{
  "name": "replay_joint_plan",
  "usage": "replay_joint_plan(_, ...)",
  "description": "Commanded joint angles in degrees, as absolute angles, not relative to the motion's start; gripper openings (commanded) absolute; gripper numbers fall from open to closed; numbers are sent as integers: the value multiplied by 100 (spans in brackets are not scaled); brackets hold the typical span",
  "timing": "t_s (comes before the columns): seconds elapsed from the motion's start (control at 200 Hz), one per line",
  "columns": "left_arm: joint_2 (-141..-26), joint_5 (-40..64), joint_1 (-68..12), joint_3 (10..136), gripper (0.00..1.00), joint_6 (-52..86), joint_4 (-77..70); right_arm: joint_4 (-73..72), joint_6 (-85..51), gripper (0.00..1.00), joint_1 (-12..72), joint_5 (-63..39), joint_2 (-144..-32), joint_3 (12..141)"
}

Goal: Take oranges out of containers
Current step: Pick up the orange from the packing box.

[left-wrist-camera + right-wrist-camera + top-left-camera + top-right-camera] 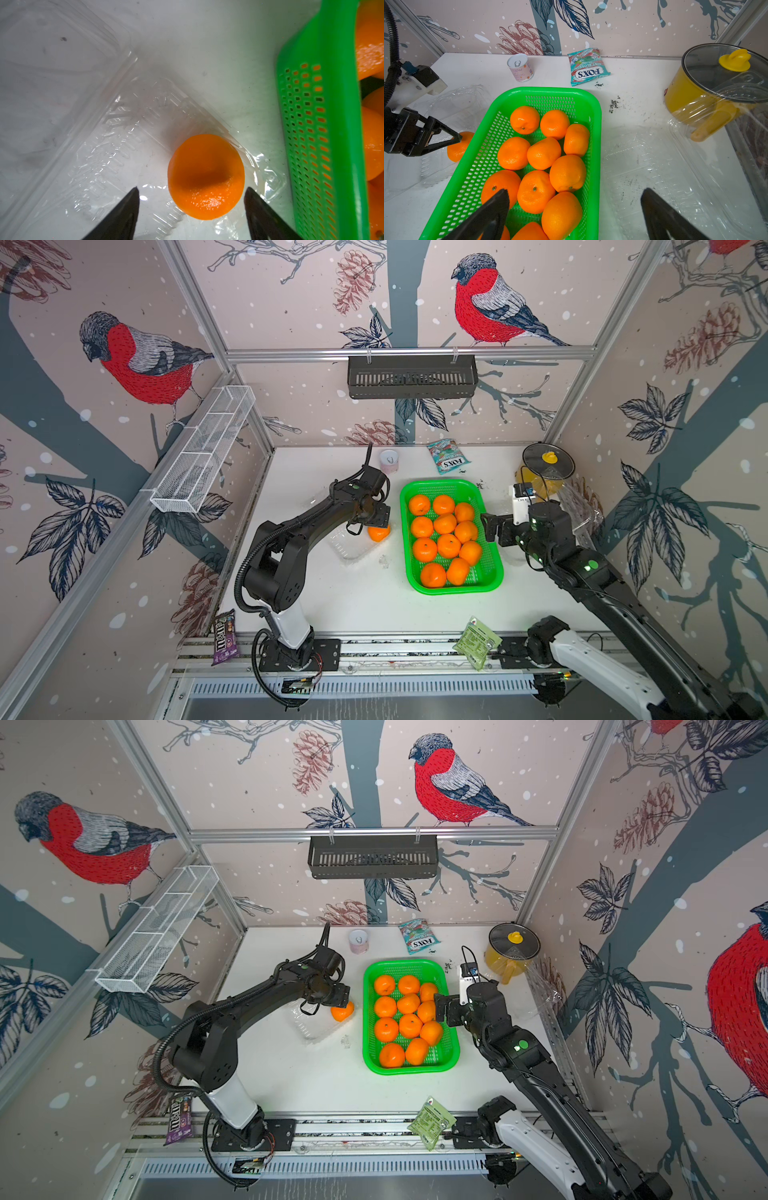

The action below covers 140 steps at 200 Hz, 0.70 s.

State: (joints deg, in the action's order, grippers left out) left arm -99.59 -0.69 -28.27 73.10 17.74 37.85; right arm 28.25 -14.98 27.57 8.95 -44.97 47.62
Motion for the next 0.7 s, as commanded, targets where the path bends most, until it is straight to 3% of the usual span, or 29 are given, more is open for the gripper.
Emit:
replay_joint_plan(0.0, -9993, 226, -2818, 7175, 78, 1697, 3574, 2686, -1450, 99, 2760, 919, -4518, 4750)
replay_joint_plan(0.695, -10275, 271, -2833, 6880, 78, 2165, 2989, 2621, -1435, 99, 2753, 862, -4610, 4715)
